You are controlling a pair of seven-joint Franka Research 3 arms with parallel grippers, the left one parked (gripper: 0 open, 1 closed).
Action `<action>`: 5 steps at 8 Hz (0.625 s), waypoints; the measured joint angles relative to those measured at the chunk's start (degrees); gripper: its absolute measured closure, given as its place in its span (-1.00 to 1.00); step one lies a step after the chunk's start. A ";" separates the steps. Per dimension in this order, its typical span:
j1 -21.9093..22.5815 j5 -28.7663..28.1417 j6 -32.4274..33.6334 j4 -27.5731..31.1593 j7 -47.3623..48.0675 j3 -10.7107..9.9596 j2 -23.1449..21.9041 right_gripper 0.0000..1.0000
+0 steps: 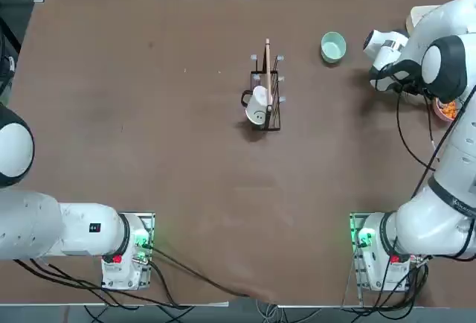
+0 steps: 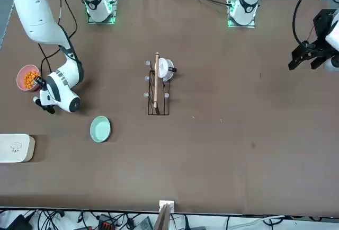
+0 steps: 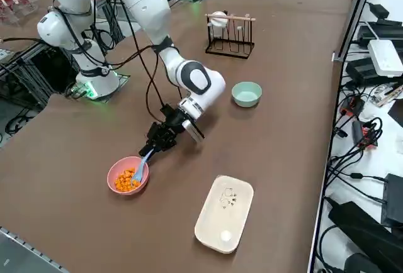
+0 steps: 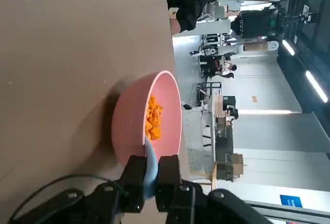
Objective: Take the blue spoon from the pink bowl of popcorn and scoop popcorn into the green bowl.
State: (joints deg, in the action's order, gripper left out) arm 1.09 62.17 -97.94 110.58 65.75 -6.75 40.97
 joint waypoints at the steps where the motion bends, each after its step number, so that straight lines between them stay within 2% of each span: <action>1: 0.04 0.05 0.31 -0.09 0.01 0.00 -0.01 0.75; 5: 1.18 0.43 5.42 -1.55 0.01 0.08 -0.13 0.75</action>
State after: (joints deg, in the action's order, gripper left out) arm 2.27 62.59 -92.52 109.04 65.76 -6.67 40.84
